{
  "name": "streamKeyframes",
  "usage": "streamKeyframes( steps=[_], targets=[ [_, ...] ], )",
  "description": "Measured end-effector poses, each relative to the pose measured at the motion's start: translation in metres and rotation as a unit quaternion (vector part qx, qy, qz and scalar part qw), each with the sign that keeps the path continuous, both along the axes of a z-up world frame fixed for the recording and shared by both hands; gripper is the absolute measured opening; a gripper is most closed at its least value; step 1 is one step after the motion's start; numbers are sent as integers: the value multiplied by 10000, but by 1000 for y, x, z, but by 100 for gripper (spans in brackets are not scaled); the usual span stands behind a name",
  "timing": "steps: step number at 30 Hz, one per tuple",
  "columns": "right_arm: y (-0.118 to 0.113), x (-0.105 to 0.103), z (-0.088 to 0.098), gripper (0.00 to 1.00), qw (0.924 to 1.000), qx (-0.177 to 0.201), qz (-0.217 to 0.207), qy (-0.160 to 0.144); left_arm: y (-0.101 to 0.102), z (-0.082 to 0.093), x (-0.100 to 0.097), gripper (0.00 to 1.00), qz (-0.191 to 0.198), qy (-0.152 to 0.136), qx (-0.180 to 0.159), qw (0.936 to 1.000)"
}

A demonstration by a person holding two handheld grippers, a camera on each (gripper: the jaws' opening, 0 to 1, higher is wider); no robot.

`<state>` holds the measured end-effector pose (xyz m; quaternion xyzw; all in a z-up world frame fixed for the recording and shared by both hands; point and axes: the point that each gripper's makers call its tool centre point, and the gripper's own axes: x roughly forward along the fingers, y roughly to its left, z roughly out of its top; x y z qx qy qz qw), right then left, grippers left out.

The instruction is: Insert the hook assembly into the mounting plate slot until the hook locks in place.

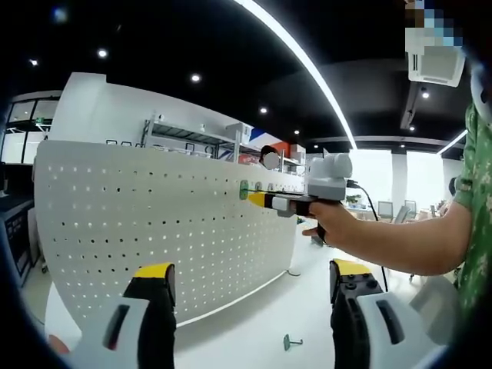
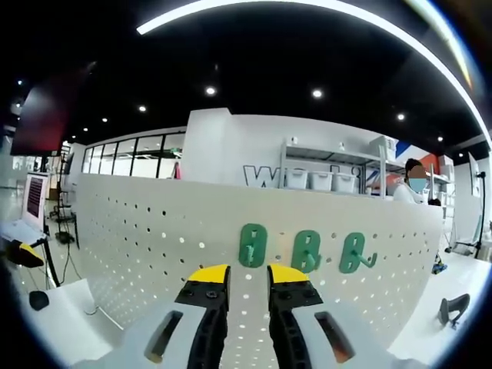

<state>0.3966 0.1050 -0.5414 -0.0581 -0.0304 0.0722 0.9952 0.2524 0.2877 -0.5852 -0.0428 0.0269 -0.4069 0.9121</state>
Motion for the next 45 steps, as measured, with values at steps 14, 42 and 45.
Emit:
streamKeyframes(
  steps=[14,42,45],
  targets=[
    [8,-18,-7,20,9999,-15,163,28,-1,-1,-4,85,18,17,50,10000],
    [18,-78,-40,21,9982,69,517,293,-6,-5,-16,84,27,42,127,9999],
    [20,-85,-40,21,9979,72,577,287,-6,-5,-17,84,39,48,120,9999]
  ],
)
